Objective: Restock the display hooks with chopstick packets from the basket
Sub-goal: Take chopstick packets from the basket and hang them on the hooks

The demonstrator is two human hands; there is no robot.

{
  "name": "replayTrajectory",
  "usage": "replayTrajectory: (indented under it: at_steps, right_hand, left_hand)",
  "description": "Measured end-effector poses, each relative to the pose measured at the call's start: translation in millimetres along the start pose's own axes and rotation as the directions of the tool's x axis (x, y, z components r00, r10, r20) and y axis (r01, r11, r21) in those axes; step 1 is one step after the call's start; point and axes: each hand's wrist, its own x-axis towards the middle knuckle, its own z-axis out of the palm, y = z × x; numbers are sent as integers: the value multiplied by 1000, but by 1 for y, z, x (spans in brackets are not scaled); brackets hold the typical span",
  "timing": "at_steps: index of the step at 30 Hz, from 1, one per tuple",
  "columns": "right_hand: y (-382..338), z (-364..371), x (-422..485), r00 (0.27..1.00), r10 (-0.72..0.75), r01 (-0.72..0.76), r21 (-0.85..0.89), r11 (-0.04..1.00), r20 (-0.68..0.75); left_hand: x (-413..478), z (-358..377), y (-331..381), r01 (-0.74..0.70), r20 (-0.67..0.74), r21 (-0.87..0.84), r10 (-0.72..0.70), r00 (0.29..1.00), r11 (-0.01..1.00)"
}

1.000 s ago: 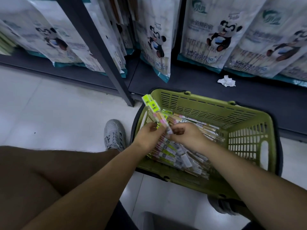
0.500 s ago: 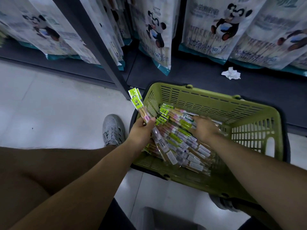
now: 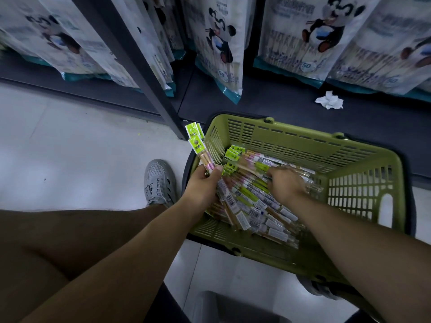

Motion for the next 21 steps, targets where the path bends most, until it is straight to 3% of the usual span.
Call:
replayTrajectory:
  at_steps: [4, 6, 9, 13, 16, 21]
  right_hand:
    - [2, -17, -6, 1000, 13, -14, 89, 996, 17]
    - [0, -27, -9, 999, 10, -21, 244, 970, 46]
    - [-8, -43, -20, 998, -50, 26, 487, 873, 35]
    - [-36, -62, -39, 988, -150, 93, 684, 723, 25]
    - [-60, -67, -51, 971, -237, 198, 670, 716, -33]
    - [-73, -60, -63, 940, -316, 342, 391, 854, -132]
  left_hand:
    - [-1, 0, 0, -3, -2, 8, 3, 1000, 1000]
    - [-2, 1, 1, -13, 2, 15, 13, 1000, 1000]
    - [-3, 3, 1, -31, 39, 33, 30, 999, 999]
    - [-7, 10, 2, -48, 45, -1, 48, 998, 999]
    - [-11, 19, 5, -109, 51, -85, 113, 992, 990]
    - [-12, 25, 4, -184, 73, -96, 191, 979, 978]
